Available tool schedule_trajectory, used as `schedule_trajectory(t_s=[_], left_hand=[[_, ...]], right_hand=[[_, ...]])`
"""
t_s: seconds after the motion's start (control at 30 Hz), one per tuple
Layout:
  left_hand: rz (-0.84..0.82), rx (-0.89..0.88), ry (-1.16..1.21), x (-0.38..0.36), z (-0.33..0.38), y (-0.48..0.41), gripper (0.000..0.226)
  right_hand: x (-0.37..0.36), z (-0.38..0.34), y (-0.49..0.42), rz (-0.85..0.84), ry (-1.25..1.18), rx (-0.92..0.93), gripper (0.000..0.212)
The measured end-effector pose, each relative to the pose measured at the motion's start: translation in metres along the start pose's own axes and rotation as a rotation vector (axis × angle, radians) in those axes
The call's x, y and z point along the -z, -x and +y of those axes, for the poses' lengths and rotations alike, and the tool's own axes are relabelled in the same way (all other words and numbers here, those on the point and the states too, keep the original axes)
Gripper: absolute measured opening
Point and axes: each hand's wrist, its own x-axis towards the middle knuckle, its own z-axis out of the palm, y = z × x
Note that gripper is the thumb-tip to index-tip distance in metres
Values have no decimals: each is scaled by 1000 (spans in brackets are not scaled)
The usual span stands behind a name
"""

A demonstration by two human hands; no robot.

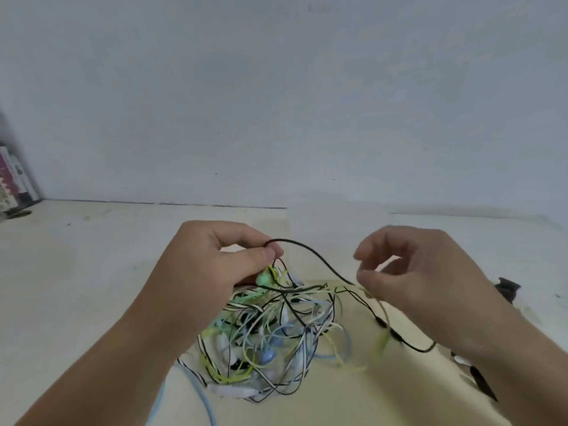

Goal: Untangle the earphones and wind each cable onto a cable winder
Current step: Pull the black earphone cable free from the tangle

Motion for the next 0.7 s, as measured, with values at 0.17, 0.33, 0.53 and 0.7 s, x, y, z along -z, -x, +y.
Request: schedule_trajectory(t_s=[0.17, 0.33, 0.53, 0.7], left_hand=[[-58, 107, 158, -1, -2, -2, 20], [-178, 206, 233, 0, 3, 1, 19], [-101, 174, 211, -7, -4, -3, 17], [-58, 176, 208, -10, -7, -6, 18]], right_hand=[[-11, -2, 5, -128, 36, 136, 32], [-24, 0, 8, -248, 0, 206, 23], [-28, 3, 10, -230, 34, 299, 16], [-28, -3, 13, -263, 11, 404, 10]])
